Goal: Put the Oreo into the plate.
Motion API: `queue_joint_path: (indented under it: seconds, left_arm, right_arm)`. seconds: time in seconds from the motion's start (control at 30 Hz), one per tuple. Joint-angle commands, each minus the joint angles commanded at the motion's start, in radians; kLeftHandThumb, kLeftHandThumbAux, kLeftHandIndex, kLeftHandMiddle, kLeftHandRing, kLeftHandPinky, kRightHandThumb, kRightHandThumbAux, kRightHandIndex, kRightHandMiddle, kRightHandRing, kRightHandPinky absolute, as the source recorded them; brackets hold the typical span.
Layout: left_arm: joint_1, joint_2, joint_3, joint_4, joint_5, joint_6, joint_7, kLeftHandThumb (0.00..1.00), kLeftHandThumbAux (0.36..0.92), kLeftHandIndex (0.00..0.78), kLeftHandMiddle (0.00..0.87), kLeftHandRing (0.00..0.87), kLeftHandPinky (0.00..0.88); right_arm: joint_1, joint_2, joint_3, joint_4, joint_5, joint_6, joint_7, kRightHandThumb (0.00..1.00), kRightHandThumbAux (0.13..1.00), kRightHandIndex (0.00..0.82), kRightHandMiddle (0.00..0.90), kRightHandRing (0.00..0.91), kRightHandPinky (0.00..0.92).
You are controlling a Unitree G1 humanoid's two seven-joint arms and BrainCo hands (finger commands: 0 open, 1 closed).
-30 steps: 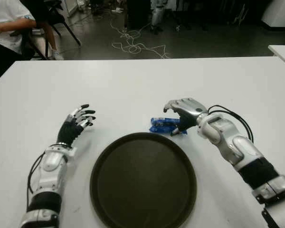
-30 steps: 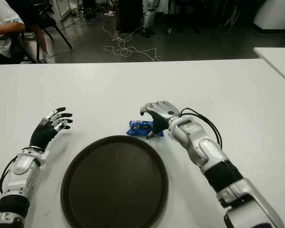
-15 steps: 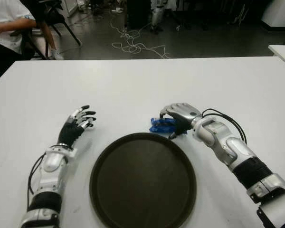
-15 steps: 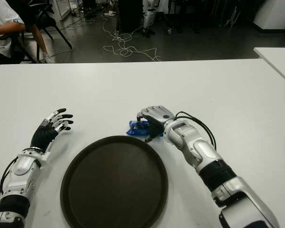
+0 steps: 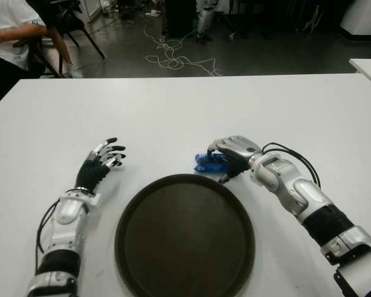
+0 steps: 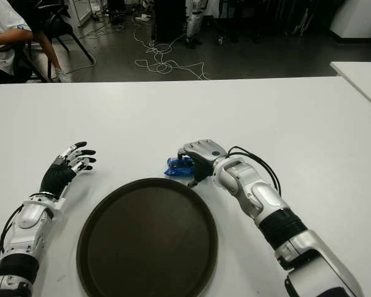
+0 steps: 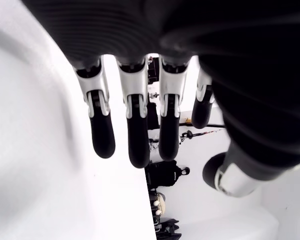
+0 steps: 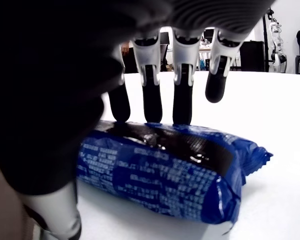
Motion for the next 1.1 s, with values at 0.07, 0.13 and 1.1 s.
queue_joint_path:
  seconds: [0.07, 0.13, 1.1]
  left_arm:
    - [-0.001, 0.001, -0.001, -0.001, 0.001, -0.001, -0.001, 0.092, 0.65, 0.177, 0.298, 0.304, 0.327]
    - [0.0, 0.0, -0.001, -0.003, -0.001, -0.001, -0.003, 0.095, 0.659, 0.176, 0.298, 0.306, 0.333]
    - [0.017, 0.004, -0.005, -0.045, 0.008, 0.01, -0.002, 0.094, 0.656, 0.169, 0.286, 0.291, 0.315]
  right_arm:
    - [0.001, 0.0, 0.0, 0.004, 0.001, -0.005, -0.006, 0.0, 0.783, 0.321, 0.305, 0.287, 0.26]
    - [0.001, 0.0, 0.001, 0.006, 0.001, -0.007, -0.009, 0.0, 0.789, 0.332, 0.317, 0.305, 0.282]
    - [-0.007, 0.013, 0.016, 0.012, -0.012, 0.031, 0.007, 0.0, 0.773, 0.273, 0.255, 0.242, 0.199]
